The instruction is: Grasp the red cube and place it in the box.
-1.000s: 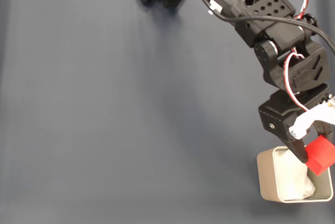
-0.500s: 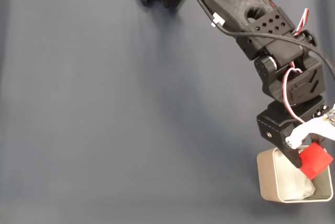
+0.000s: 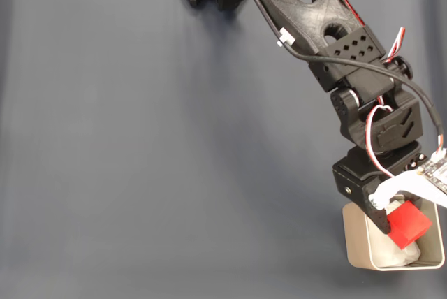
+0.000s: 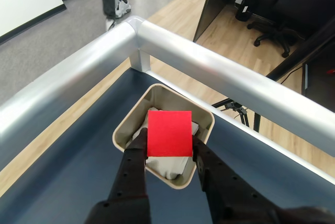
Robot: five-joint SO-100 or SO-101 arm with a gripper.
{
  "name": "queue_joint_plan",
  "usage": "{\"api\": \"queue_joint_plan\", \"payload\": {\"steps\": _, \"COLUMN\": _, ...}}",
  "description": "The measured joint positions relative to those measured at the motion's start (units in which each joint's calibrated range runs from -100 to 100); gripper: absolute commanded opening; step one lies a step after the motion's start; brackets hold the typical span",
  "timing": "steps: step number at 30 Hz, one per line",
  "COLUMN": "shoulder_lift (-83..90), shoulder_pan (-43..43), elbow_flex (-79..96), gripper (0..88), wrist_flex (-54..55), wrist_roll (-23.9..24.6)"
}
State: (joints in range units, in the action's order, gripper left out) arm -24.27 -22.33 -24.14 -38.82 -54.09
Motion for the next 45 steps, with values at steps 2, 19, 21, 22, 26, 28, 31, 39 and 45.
{"api": "queue_joint_plan", "payload": {"steps": 2, "shoulder_lift": 0.0, "shoulder_pan": 0.2, "elbow_flex": 0.0, "gripper": 0.0, "wrist_flex": 0.0, "wrist_roll": 0.0}}
{"api": "queue_joint_plan", "payload": {"steps": 19, "shoulder_lift": 0.0, "shoulder_pan": 1.2, "elbow_flex": 0.0, "gripper": 0.1, "wrist_flex": 0.4, "wrist_roll": 0.2}}
{"api": "queue_joint_plan", "payload": {"steps": 21, "shoulder_lift": -0.4, "shoulder_pan": 1.2, "elbow_flex": 0.0, "gripper": 0.1, "wrist_flex": 0.8, "wrist_roll": 0.2}}
{"api": "queue_joint_plan", "payload": {"steps": 22, "shoulder_lift": -0.6, "shoulder_pan": 1.2, "elbow_flex": 0.0, "gripper": 0.1, "wrist_flex": 1.0, "wrist_roll": 0.2}}
{"api": "queue_joint_plan", "payload": {"steps": 26, "shoulder_lift": -1.1, "shoulder_pan": 1.2, "elbow_flex": 0.0, "gripper": 0.1, "wrist_flex": 1.0, "wrist_roll": 0.2}}
{"api": "queue_joint_plan", "payload": {"steps": 28, "shoulder_lift": -1.1, "shoulder_pan": 1.2, "elbow_flex": 0.0, "gripper": 0.1, "wrist_flex": 1.4, "wrist_roll": 0.2}}
{"api": "queue_joint_plan", "payload": {"steps": 31, "shoulder_lift": -1.1, "shoulder_pan": 1.3, "elbow_flex": 0.0, "gripper": 0.1, "wrist_flex": 1.8, "wrist_roll": 0.2}}
{"api": "queue_joint_plan", "payload": {"steps": 39, "shoulder_lift": -2.3, "shoulder_pan": 1.2, "elbow_flex": 0.0, "gripper": 0.2, "wrist_flex": 2.4, "wrist_roll": 0.9}}
{"api": "queue_joint_plan", "payload": {"steps": 45, "shoulder_lift": -2.3, "shoulder_pan": 0.9, "elbow_flex": 0.0, "gripper": 0.3, "wrist_flex": 2.8, "wrist_roll": 0.9}}
